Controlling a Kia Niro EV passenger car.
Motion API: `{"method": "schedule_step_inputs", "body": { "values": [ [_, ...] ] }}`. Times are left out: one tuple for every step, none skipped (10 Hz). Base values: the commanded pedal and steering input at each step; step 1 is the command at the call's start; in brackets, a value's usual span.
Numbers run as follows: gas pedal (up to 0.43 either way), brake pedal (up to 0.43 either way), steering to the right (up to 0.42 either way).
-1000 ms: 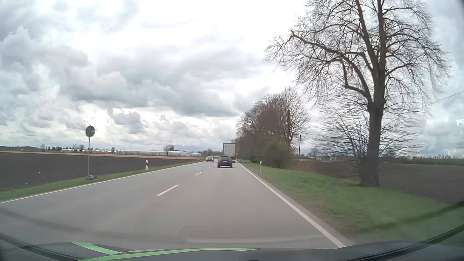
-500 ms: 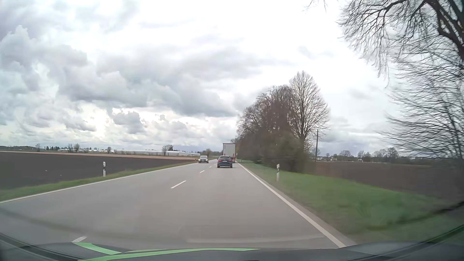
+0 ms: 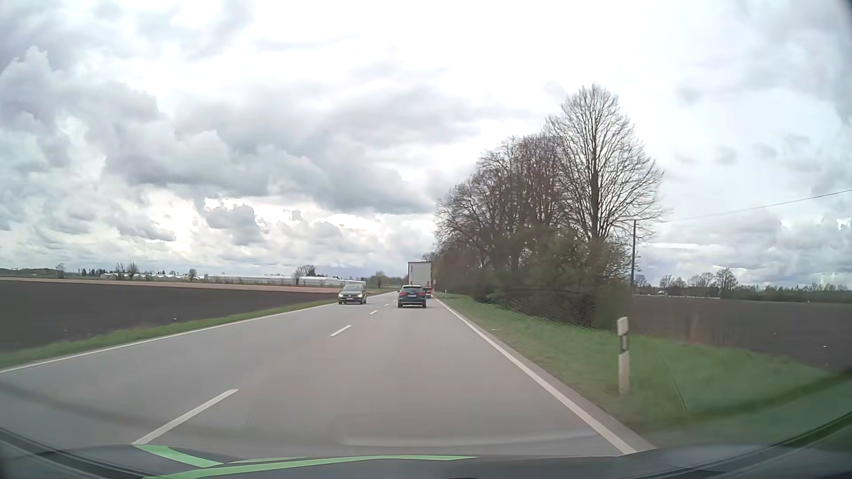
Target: Follow the waypoints while adhering to traffic rules and regulations
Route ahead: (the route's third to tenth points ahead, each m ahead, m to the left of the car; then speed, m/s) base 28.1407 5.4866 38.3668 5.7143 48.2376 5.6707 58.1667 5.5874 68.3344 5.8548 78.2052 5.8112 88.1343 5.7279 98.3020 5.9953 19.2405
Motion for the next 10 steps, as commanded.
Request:
{"method": "schedule_step_inputs", "body": {
  "values": [
    [0.118, 0.000, 0.004],
    [0.118, 0.000, 0.004],
    [0.118, 0.000, 0.003],
    [0.118, 0.000, 0.003],
    [0.110, 0.000, 0.003],
    [0.110, 0.000, 0.003],
    [0.110, 0.000, 0.003],
    [0.110, 0.000, 0.002],
    [0.110, 0.000, 0.002],
    [0.110, 0.000, 0.002]
  ]
}}
